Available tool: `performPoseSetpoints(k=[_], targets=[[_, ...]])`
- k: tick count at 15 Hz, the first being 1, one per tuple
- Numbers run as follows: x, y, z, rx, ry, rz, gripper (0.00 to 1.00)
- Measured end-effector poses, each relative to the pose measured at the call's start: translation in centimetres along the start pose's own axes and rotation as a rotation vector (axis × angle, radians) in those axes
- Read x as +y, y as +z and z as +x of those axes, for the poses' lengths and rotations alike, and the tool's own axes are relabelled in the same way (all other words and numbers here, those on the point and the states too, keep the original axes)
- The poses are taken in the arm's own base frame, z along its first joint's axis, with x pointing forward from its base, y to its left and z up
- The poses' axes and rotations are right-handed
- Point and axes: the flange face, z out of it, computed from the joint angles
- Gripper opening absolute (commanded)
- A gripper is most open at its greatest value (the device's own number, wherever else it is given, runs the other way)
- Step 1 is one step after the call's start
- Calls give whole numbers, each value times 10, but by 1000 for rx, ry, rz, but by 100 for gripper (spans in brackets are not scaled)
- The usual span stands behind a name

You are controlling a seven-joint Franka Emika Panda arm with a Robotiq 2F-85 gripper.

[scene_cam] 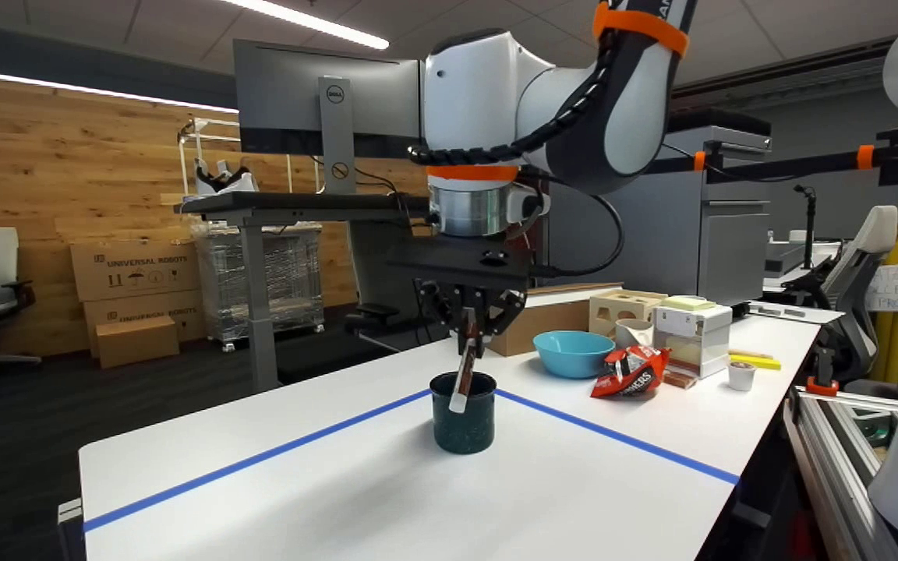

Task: Remove the marker from the cup

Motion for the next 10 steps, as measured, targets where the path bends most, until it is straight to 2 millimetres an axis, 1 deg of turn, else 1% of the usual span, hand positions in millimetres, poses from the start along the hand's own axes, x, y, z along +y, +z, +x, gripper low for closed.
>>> performPoseSetpoints(k=[3,5,8,10], targets=[[14,-4,-30,-23,-116,-10,5],[20,-4,-43,-28,-177,-15,5],[25,-1,-53,-21,-249,-21,5],[29,6,-57,-15,-293,-31,5]])
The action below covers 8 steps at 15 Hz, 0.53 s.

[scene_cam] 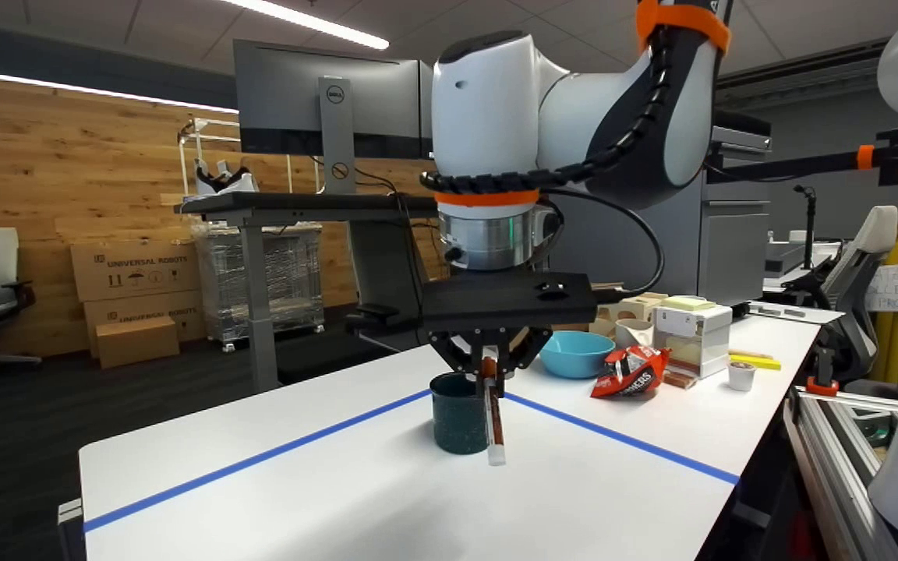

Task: Remove the marker from the cup

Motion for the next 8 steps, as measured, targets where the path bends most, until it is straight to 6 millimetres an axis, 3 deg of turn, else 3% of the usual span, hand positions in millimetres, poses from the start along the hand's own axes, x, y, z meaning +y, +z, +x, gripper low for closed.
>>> performPoseSetpoints(k=[8], targets=[[5,55,-16,-11,-116,-82,5]])
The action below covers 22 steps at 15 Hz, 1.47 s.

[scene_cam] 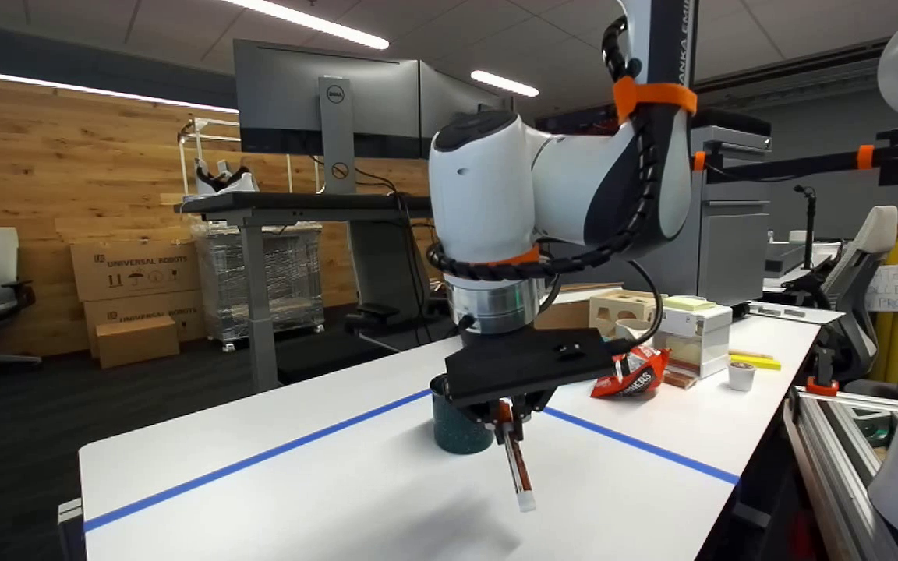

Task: Remove the marker from the cup

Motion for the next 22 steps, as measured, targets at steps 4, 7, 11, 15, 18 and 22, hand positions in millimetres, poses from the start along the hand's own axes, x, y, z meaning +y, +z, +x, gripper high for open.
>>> performPoseSetpoints(k=[4,7,11,15,18,22], targets=[[-5,24,-7,-31,-23,-22,5],[-10,39,-6,-46,-26,-27,37],[-17,49,-2,-56,-24,-15,64],[-20,47,4,-61,-21,21,95],[-21,34,13,-55,0,57,100],[-13,-1,29,-33,51,113,100]])
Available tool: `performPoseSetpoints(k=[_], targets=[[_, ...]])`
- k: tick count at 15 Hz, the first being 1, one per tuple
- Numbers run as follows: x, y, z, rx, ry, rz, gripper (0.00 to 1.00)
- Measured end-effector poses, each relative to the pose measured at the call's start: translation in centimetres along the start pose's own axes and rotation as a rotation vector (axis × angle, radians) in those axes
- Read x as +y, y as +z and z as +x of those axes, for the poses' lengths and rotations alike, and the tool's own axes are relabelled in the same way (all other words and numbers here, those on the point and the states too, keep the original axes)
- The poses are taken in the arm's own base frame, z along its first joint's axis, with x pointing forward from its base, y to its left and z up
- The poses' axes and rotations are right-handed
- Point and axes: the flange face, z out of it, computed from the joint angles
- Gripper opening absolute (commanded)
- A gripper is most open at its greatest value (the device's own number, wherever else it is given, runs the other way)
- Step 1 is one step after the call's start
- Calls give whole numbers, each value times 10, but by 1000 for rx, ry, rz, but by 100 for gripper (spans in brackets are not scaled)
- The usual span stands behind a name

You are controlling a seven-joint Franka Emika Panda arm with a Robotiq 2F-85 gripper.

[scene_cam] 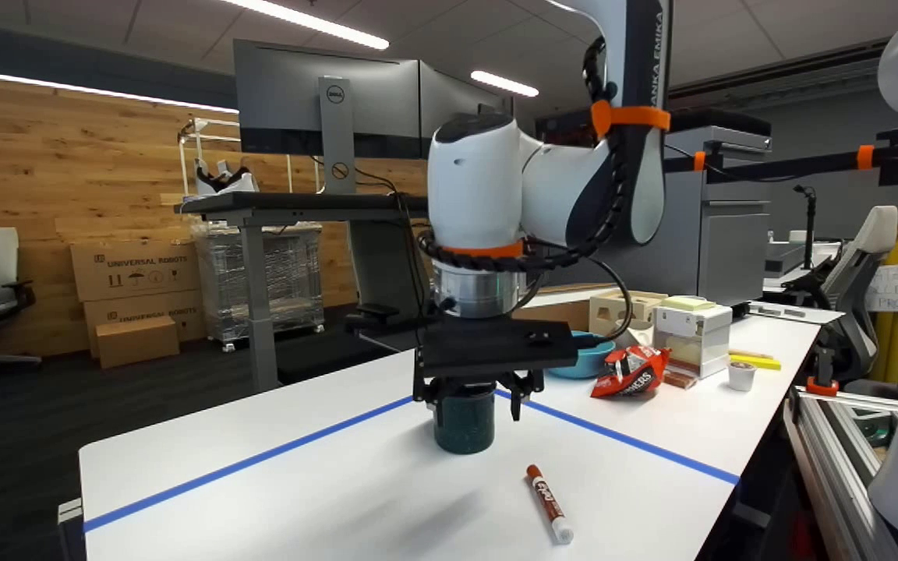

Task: Remove the marker from the cup

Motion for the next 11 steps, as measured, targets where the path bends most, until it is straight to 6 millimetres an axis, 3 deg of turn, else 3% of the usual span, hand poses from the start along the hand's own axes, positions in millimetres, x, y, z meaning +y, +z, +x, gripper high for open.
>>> performPoseSetpoints(k=[7,11], targets=[[32,-79,42,97,233,104,100],[45,-101,52,130,294,136,100]])
